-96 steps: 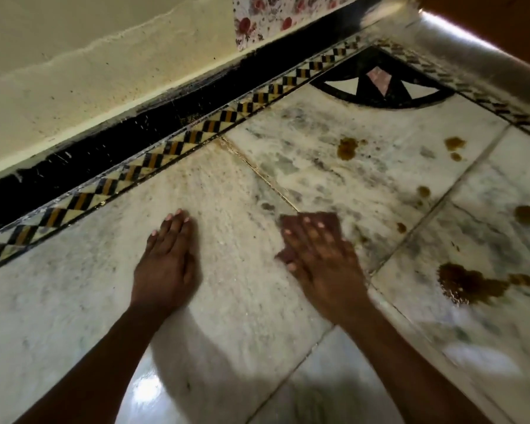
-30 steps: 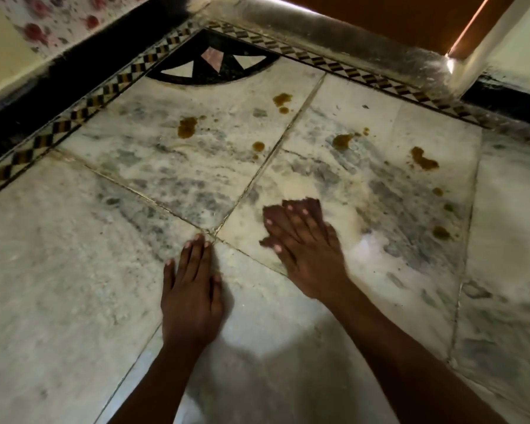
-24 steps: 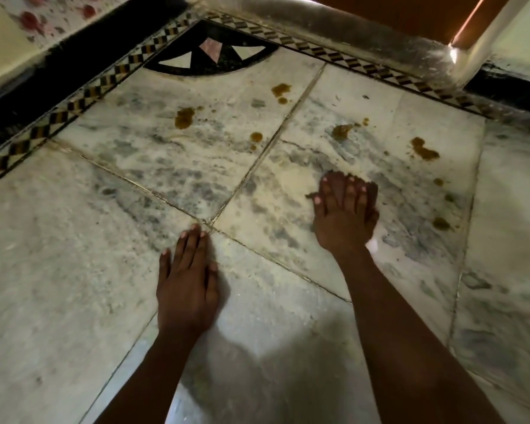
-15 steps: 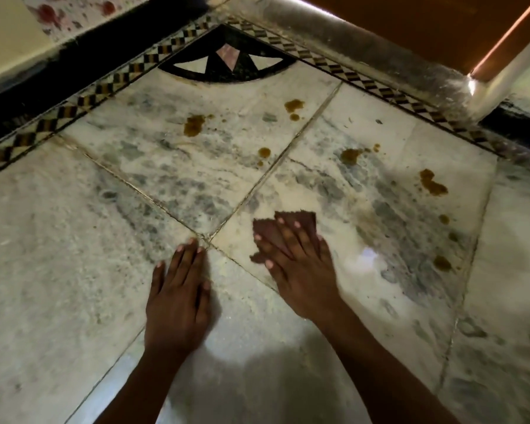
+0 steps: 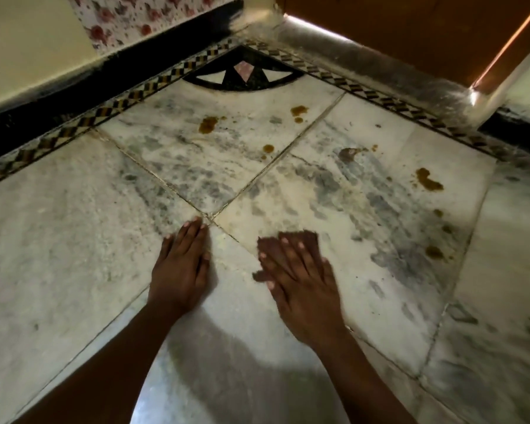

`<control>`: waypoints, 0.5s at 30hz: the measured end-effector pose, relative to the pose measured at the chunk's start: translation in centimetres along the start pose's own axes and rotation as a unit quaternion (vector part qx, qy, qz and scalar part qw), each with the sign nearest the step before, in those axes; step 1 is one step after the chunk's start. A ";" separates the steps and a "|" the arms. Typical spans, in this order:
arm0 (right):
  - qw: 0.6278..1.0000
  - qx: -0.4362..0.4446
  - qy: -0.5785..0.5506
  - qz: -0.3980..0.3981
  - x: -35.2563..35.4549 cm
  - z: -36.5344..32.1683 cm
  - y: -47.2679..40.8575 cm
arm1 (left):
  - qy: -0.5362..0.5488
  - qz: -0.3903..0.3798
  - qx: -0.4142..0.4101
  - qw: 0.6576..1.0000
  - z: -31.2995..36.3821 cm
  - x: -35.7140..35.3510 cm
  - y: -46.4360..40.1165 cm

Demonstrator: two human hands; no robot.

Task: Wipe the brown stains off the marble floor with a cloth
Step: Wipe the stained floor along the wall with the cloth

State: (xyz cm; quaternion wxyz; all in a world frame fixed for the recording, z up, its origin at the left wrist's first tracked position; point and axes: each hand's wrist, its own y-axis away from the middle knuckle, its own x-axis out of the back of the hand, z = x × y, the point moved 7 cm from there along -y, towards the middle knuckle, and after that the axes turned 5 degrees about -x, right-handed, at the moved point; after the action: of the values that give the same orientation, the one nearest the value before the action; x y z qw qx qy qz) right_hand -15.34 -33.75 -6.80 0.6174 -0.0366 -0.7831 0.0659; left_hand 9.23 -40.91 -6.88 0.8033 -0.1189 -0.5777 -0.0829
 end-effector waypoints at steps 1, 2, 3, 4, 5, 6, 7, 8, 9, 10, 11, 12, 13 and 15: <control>1.000 -0.026 -0.007 0.007 0.6 2.1 1.0 | 0.008 -0.001 0.005 1.000 0.2 -0.1 -0.1; 0.998 -0.065 -0.010 0.016 1.0 4.4 1.0 | 0.016 -0.002 0.009 1.000 0.6 -0.2 -0.2; 0.993 -0.112 -0.005 0.022 1.4 6.7 0.7 | 0.016 -0.003 0.005 1.000 1.7 -0.7 -0.1; 0.989 -0.145 0.006 0.028 1.7 8.1 -0.2 | 0.012 -0.005 0.005 1.000 2.7 -1.1 0.2; 0.984 -0.175 0.003 0.014 1.7 8.8 -1.4 | 0.010 -0.009 0.010 1.000 3.6 -1.5 0.4; 0.980 -0.198 -0.002 -0.019 1.4 8.9 -2.2 | 0.013 -0.015 0.019 1.000 4.9 -2.0 0.6; 0.976 -0.208 -0.013 -0.057 1.0 8.4 -2.8 | 0.019 -0.016 0.029 0.999 6.0 -2.2 0.7; 0.975 -0.203 -0.019 -0.084 0.7 8.1 -3.0 | 0.026 -0.016 0.038 0.999 7.2 -2.5 0.7; 0.980 -0.178 -0.019 -0.084 0.6 7.4 -2.9 | 0.032 -0.012 0.048 0.998 8.3 -2.7 0.8; 0.988 -0.141 -0.009 -0.062 1.0 7.2 -2.4 | 0.034 -0.008 0.052 0.998 9.4 -3.1 0.7; 0.994 -0.103 -0.004 -0.023 1.5 7.0 -1.5 | 0.028 -0.003 0.052 0.998 10.3 -3.3 0.7; 0.998 -0.064 0.002 0.004 1.6 7.1 -0.4 | 0.016 0.000 0.048 0.999 11.0 -3.6 0.6; 0.999 -0.039 0.010 0.014 1.4 7.6 0.5 | 0.005 0.001 0.044 0.999 11.5 -3.9 0.5; 0.998 -0.053 0.010 0.028 0.8 9.7 -0.8 | -0.005 0.009 0.048 0.999 11.6 -4.2 0.2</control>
State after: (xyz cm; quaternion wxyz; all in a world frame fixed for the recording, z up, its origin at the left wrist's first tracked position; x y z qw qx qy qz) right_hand -24.97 -35.02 -8.14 0.6202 -0.0916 -0.7780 0.0408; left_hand -2.61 -37.36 -7.30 0.8061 -0.0859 -0.5835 -0.0479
